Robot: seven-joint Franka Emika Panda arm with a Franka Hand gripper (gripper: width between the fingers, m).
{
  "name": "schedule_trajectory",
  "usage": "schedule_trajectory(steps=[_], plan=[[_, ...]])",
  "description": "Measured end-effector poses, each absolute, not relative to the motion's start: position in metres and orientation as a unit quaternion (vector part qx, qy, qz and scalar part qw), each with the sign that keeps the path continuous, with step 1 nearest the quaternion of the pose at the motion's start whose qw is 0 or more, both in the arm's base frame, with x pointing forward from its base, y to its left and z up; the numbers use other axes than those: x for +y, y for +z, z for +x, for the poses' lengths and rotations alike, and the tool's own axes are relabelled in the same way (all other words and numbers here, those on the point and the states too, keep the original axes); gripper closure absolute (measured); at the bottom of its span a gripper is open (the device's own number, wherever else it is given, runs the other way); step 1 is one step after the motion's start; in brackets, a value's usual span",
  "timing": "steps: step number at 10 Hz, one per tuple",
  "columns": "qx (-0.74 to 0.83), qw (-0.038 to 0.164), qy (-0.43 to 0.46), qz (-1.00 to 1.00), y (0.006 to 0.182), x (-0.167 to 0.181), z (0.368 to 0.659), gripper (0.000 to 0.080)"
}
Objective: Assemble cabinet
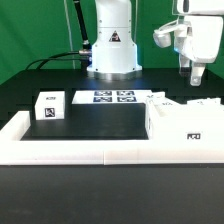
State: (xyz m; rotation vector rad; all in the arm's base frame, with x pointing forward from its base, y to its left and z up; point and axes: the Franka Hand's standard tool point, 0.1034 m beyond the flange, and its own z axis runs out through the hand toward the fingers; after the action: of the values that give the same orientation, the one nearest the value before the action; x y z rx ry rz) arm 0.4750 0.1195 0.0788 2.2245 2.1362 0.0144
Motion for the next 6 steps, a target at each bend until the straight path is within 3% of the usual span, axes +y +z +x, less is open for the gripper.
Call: schedule_trajectory(steps=[3, 6], plan=[[0.753, 0.029, 0.013, 0.657, 0.075, 0.122, 0.471, 0.0002], [0.808, 0.036, 0.003, 0.588, 0.064, 0.165, 0.46, 0.0002]])
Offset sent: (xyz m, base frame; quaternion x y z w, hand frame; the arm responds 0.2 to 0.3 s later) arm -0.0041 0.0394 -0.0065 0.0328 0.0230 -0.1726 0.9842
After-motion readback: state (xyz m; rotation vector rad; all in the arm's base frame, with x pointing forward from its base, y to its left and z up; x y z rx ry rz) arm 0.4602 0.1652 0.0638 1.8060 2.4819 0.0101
